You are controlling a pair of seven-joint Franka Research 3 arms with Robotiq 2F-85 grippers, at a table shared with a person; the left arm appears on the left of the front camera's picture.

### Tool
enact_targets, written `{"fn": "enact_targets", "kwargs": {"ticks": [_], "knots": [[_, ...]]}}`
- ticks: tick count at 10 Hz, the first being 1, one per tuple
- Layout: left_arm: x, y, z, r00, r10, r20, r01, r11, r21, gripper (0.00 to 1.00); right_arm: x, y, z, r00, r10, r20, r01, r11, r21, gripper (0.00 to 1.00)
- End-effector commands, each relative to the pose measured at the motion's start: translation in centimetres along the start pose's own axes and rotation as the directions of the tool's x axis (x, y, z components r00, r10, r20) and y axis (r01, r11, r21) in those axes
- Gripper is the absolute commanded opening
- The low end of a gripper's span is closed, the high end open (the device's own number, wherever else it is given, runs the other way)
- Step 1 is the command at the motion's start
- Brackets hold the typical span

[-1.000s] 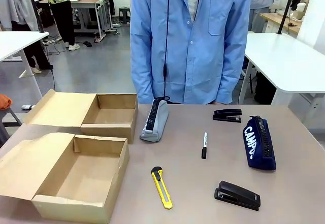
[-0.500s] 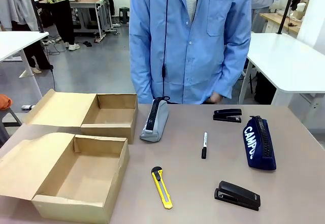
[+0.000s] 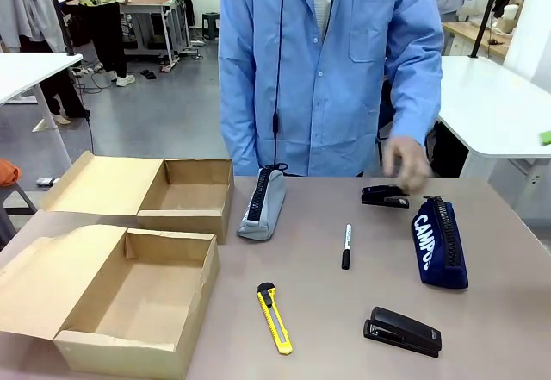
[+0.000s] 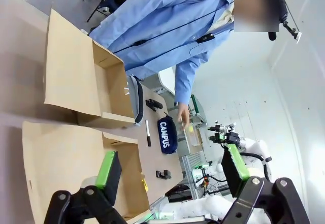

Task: Place items inside the box.
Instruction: Pick up a Pencil pouch or Stapler and place it inside the Mailer Box closest to the robot.

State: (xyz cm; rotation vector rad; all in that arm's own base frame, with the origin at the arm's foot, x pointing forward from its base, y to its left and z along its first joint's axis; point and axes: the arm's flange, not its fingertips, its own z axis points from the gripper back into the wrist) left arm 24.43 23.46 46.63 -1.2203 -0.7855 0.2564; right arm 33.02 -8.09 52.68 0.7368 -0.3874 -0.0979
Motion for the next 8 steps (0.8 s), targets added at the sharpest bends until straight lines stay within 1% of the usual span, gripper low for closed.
{"fn": "enact_targets", "kwargs": {"ticks": [1, 2, 3, 4, 5, 6, 8], "knots": [[0.1, -0.2, 0.0, 1.0, -0.024, 0.01, 0.024, 1.0, -0.019, 1.0, -0.9, -6.5, 4.9, 0.993, -0.106, 0.049, 0.109, 0.993, -0.054, 1.0], [0.1, -0.2, 0.0, 1.0, -0.024, 0.01, 0.024, 1.0, -0.019, 1.0, -3.2, -10.0, 7.6, 0.984, -0.151, 0.097, 0.155, 0.987, -0.037, 1.0], [0.1, -0.2, 0.0, 1.0, -0.024, 0.01, 0.024, 1.0, -0.019, 1.0, -6.6, -13.7, 9.9, 0.945, -0.261, 0.198, 0.266, 0.964, 0.001, 1.0], [0.1, -0.2, 0.0, 1.0, -0.024, 0.01, 0.024, 1.0, -0.019, 1.0, -9.1, -16.1, 10.8, 0.891, -0.352, 0.287, 0.354, 0.934, 0.047, 1.0], [0.1, -0.2, 0.0, 1.0, -0.024, 0.01, 0.024, 1.0, -0.019, 1.0, -10.3, -17.2, 10.5, 0.851, -0.416, 0.322, 0.418, 0.906, 0.065, 1.0], [0.1, -0.2, 0.0, 1.0, -0.024, 0.01, 0.024, 1.0, -0.019, 1.0, -7.4, -14.6, 9.9, 0.94, -0.282, 0.191, 0.289, 0.957, -0.007, 1.0], [0.1, -0.2, 0.0, 1.0, -0.024, 0.01, 0.024, 1.0, -0.019, 1.0, -7.4, -14.6, 9.9, 0.94, -0.282, 0.191, 0.289, 0.957, -0.007, 1.0]]}}
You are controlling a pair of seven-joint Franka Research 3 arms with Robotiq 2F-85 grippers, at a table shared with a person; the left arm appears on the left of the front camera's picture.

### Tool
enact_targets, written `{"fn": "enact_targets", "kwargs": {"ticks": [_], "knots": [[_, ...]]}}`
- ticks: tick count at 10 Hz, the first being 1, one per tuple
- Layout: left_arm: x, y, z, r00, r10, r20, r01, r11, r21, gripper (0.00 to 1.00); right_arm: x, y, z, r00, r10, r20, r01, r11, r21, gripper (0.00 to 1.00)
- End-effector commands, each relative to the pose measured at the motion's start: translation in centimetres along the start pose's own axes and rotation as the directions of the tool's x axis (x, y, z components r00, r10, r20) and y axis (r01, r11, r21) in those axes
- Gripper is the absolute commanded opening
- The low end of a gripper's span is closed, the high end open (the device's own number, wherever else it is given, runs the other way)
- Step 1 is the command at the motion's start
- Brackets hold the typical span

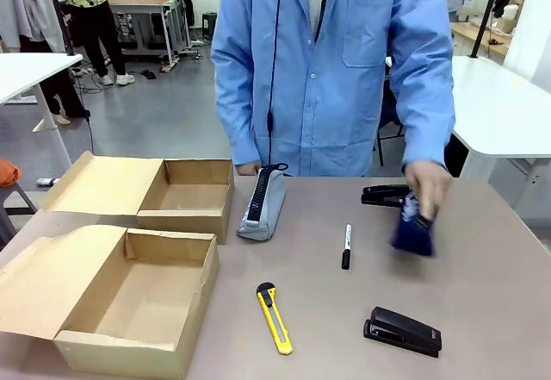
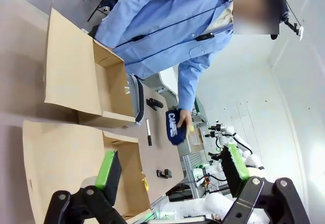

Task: Place items inside the box.
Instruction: Pick up a Pencil pouch or Stapler and place it inside the Mailer Box closest to the robot.

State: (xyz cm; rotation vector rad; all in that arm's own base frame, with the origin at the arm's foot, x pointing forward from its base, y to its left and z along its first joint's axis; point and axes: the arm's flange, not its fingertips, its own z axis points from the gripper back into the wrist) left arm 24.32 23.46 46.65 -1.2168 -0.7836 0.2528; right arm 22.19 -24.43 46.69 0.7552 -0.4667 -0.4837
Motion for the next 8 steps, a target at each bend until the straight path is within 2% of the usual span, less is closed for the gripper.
{"fn": "enact_targets", "kwargs": {"ticks": [1, 3, 4, 5, 6, 8], "knots": [[0.2, -0.1, -0.1, 1.0, -0.021, 0.014, 0.022, 1.0, -0.021, 1.0, 0.3, 1.2, -0.7, 0.999, 0.027, -0.021, -0.028, 1.0, -0.004, 1.0], [0.2, -0.1, -0.1, 1.0, -0.021, 0.014, 0.022, 1.0, -0.021, 1.0, 0.2, 1.1, -0.9, 0.999, 0.029, -0.026, -0.029, 1.0, -0.01, 1.0], [0.2, -0.1, -0.1, 1.0, -0.021, 0.014, 0.022, 1.0, -0.021, 1.0, 0.2, 3.4, -2.6, 0.997, 0.051, -0.058, -0.054, 0.997, -0.061, 1.0], [0.2, -0.1, -0.1, 1.0, -0.021, 0.014, 0.022, 1.0, -0.021, 1.0, 0.1, 7.6, -5.9, 0.982, 0.143, -0.126, -0.154, 0.985, -0.081, 1.0], [0.2, -0.1, -0.1, 1.0, -0.021, 0.014, 0.022, 1.0, -0.021, 1.0, -0.4, 11.6, -9.6, 0.947, 0.233, -0.219, -0.265, 0.955, -0.132, 1.0], [0.2, -0.1, -0.1, 1.0, -0.021, 0.014, 0.022, 1.0, -0.021, 1.0, -2.8, 19.0, -16.1, 0.848, 0.394, -0.356, -0.465, 0.874, -0.141, 1.0]]}}
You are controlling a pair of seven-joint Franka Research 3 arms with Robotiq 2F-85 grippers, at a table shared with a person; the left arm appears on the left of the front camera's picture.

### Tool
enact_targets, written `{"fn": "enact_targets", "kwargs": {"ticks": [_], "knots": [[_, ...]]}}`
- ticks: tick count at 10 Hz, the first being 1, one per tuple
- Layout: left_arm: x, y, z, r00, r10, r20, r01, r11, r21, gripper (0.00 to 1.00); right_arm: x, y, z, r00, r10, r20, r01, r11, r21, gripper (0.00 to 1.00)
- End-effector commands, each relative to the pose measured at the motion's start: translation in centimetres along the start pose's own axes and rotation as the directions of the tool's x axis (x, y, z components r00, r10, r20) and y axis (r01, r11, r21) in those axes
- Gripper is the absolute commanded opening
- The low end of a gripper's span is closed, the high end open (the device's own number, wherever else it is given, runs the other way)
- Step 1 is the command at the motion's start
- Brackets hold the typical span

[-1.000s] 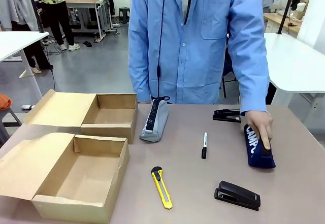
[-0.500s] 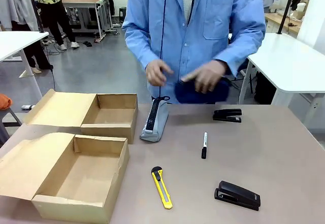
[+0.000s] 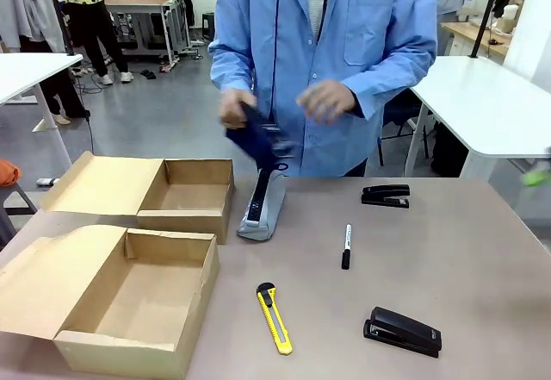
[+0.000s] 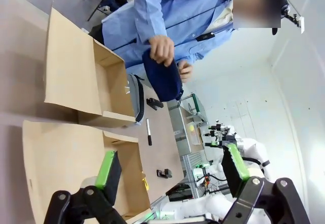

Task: Place items inside the box.
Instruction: Pick up a Pencil pouch or Stapler and place it inside the Mailer Box closest to the robot.

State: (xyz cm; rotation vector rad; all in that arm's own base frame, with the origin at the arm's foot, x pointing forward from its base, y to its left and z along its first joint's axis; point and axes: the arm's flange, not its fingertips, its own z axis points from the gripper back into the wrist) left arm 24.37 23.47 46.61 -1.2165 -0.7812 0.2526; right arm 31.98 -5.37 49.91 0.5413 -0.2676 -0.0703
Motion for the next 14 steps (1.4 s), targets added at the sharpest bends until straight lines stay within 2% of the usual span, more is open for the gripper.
{"fn": "enact_targets", "kwargs": {"ticks": [1, 2, 5, 7, 8, 9, 10, 12, 13, 14], "knots": [[0.2, -0.2, 0.0, 1.0, -0.022, 0.016, 0.023, 1.0, -0.022, 1.0, 1.6, 4.9, -3.9, 0.984, 0.163, -0.069, -0.167, 0.984, -0.064, 1.0], [0.2, -0.2, 0.0, 1.0, -0.022, 0.016, 0.023, 1.0, -0.022, 1.0, 0.0, 0.0, 0.0, 1.0, 0.0, 0.0, 0.0, 1.0, 0.0, 1.0], [0.2, -0.2, 0.0, 1.0, -0.022, 0.016, 0.023, 1.0, -0.022, 1.0, 0.0, 0.0, 0.0, 1.0, 0.0, 0.0, 0.0, 1.0, 0.0, 1.0], [0.2, -0.2, 0.0, 1.0, -0.022, 0.016, 0.023, 1.0, -0.022, 1.0, 1.3, 3.2, -2.1, 0.996, 0.079, -0.03, -0.078, 0.997, 0.014, 1.0], [0.2, -0.2, 0.0, 1.0, -0.022, 0.016, 0.023, 1.0, -0.022, 1.0, 3.4, 8.7, -4.4, 0.997, 0.074, -0.007, -0.074, 0.996, 0.047, 1.0], [0.2, -0.2, 0.0, 1.0, -0.022, 0.016, 0.023, 1.0, -0.022, 1.0, 5.7, 13.9, -6.3, 0.999, -0.008, 0.048, 0.005, 0.998, 0.059, 1.0], [0.2, -0.2, 0.0, 1.0, -0.022, 0.016, 0.023, 1.0, -0.022, 1.0, 7.4, 18.1, -8.8, 0.999, 0.014, 0.032, -0.015, 0.999, 0.039, 1.0], [0.2, -0.2, 0.0, 1.0, -0.022, 0.016, 0.023, 1.0, -0.022, 1.0, 8.7, 27.5, -17.0, 0.991, 0.056, -0.121, -0.07, 0.991, -0.115, 1.0], [0.2, -0.2, 0.0, 1.0, -0.022, 0.016, 0.023, 1.0, -0.022, 1.0, 8.0, 31.1, -21.3, 0.985, 0.071, -0.157, -0.1, 0.978, -0.183, 1.0], [0.2, -0.2, 0.0, 1.0, -0.022, 0.016, 0.023, 1.0, -0.022, 1.0, 6.7, 33.1, -24.4, 0.978, 0.103, -0.181, -0.143, 0.964, -0.223, 1.0]]}}
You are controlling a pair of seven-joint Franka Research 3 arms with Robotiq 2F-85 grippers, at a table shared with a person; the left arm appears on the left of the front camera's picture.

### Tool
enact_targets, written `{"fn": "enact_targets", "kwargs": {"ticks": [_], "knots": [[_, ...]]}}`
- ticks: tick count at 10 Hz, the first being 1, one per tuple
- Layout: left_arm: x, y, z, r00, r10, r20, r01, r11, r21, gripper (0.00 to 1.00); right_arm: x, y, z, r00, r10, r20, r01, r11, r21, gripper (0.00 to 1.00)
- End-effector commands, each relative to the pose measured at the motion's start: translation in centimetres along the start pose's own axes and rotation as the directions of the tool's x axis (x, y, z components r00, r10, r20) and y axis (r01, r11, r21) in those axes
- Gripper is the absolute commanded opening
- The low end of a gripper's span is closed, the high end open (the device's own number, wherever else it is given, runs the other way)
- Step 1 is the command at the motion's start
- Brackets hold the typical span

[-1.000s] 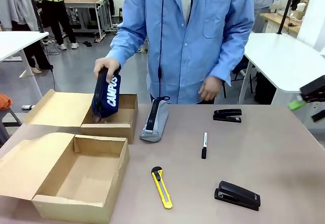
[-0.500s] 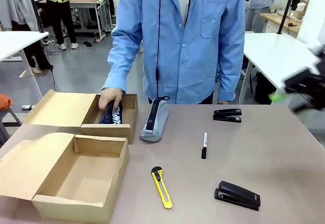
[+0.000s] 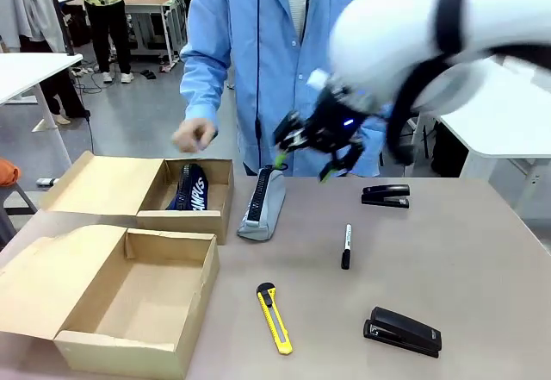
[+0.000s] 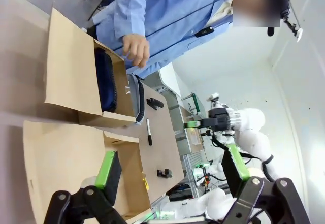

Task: Place items inside the box.
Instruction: Pick up a Pencil pouch or Stapler and place it inside the Mailer Box closest to the robot.

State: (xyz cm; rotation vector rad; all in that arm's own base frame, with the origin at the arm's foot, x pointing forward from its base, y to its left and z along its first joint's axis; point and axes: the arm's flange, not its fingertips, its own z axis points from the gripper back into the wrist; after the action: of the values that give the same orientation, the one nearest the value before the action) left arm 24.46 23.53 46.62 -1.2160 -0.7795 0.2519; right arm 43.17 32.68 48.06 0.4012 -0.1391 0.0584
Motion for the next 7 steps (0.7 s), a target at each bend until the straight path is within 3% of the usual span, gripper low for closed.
{"fn": "enact_targets", "kwargs": {"ticks": [1, 2, 3, 4, 5, 7], "knots": [[0.1, -0.2, 0.0, 1.0, -0.022, 0.017, 0.023, 0.999, -0.023, 1.0, 1.1, 2.3, -2.9, 0.999, 0.032, -0.037, -0.037, 0.987, -0.153, 1.0], [0.1, -0.2, 0.0, 1.0, -0.022, 0.017, 0.023, 0.999, -0.023, 1.0, 0.2, 1.0, -3.2, 0.993, 0.068, -0.095, -0.083, 0.984, -0.155, 1.0], [0.1, -0.2, 0.0, 1.0, -0.022, 0.017, 0.023, 0.999, -0.023, 1.0, 0.1, 1.3, -3.1, 0.999, 0.025, -0.03, -0.027, 0.997, -0.071, 1.0], [0.1, -0.2, 0.0, 1.0, -0.022, 0.017, 0.023, 0.999, -0.023, 1.0, 0.1, 1.3, -3.1, 0.999, 0.025, -0.03, -0.027, 0.997, -0.071, 1.0], [0.1, -0.2, 0.0, 1.0, -0.022, 0.017, 0.023, 0.999, -0.023, 1.0, -0.1, 1.2, -5.2, 0.996, 0.053, -0.073, -0.061, 0.991, -0.121, 1.0], [0.1, -0.2, 0.0, 1.0, -0.022, 0.017, 0.023, 0.999, -0.023, 1.0, 1.7, 4.9, -7.3, 0.997, 0.053, -0.057, -0.064, 0.975, -0.211, 1.0]]}}
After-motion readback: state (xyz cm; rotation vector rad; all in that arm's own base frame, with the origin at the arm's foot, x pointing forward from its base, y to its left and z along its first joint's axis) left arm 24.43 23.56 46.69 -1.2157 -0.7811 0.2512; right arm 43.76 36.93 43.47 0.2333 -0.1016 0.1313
